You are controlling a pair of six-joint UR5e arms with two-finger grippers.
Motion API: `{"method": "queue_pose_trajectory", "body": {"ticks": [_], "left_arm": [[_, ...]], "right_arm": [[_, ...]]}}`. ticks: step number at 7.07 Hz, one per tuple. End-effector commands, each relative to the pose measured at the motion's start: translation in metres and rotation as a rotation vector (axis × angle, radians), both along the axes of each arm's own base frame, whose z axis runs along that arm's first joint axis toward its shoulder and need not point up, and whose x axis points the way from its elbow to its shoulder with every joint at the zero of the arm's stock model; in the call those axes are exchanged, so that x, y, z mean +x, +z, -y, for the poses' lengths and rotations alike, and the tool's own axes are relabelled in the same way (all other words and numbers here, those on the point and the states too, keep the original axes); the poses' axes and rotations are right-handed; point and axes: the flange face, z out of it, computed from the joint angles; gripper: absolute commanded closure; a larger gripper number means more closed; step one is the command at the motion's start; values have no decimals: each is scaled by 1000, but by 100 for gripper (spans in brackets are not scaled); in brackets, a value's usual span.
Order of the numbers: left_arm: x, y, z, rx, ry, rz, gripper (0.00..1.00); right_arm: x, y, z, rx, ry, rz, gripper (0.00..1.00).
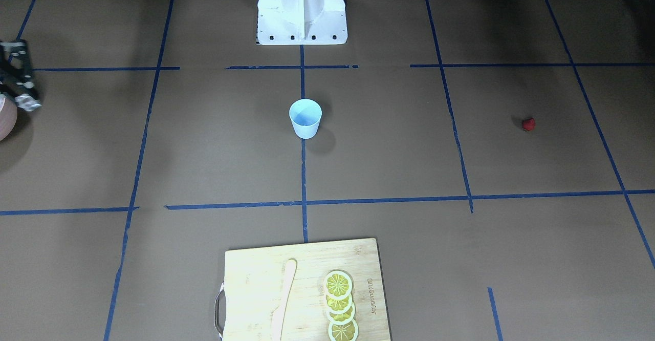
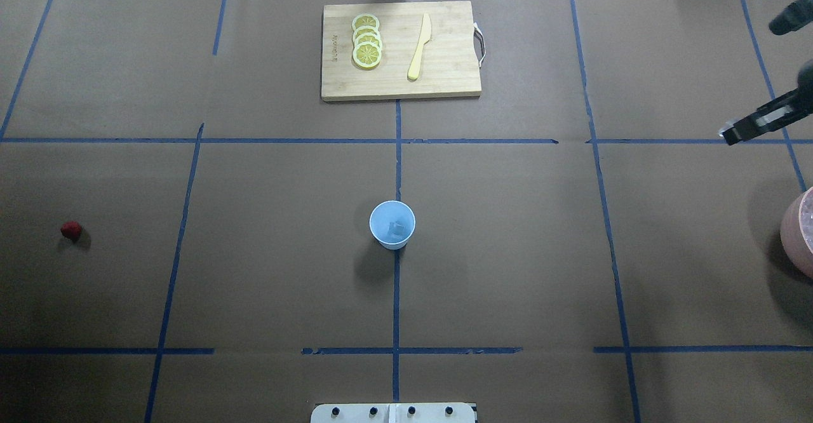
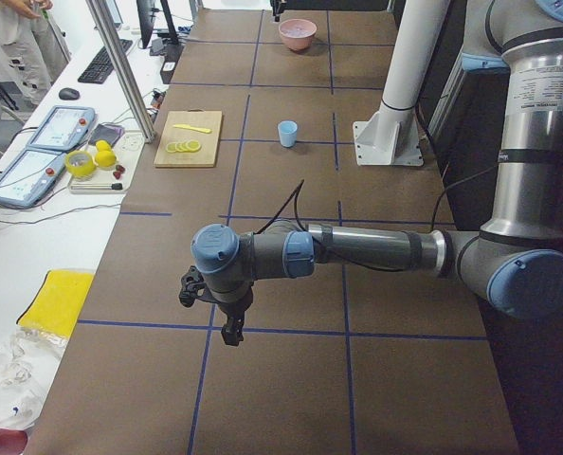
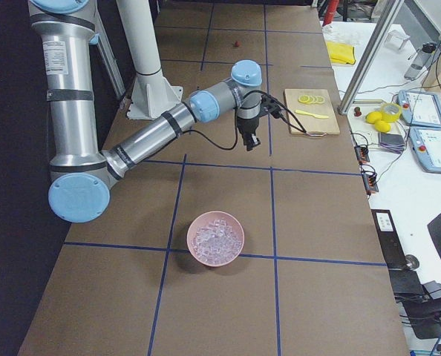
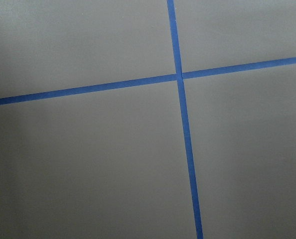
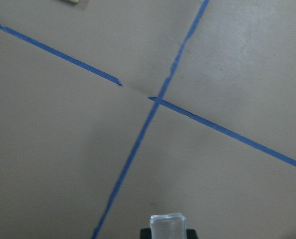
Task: Put ice and strawberries in cup
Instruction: 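Carry the ice cube with the right gripper over the blue cup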
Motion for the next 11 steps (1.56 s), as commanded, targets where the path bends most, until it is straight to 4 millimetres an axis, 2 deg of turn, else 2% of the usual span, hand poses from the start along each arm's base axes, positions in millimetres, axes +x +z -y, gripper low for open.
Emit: {"method": "queue_pose_trajectory", "body": {"ticks": [1,2,3,4,5,6,7,8,9,11], "left_arm": [[0,0,0,0,0,0,0],[0,0,0,0,0,0,0],[0,0,0,0,0,0,0],[0,0,0,0,0,0,0],[0,0,0,-2,0,0,0],[0,3,-1,-6,0,1,0],[0,2,-1,-6,0,0,0],[0,2,-1,-6,0,0,0],[0,1,0,-3,0,0,0],[0,2,-1,-5,0,0,0]], "right_arm": [[-107,-71,-20,-82,77,30,100],[-159,-92,-41,-116,81,33,100],[-204,-126,-53,-137,103,-6,100],[-246,-154,-64,-131,122,-51,100],[-289,-174,-69,-166,152,-52,100],[-323,-196,-79,-175,192,-49,100],[-352,-214,-86,-190,228,-47,100],[-379,-231,-85,-205,249,-54,100],[-401,-238,-83,-207,270,-75,100],[-426,-229,-83,-204,291,-98,100]]}}
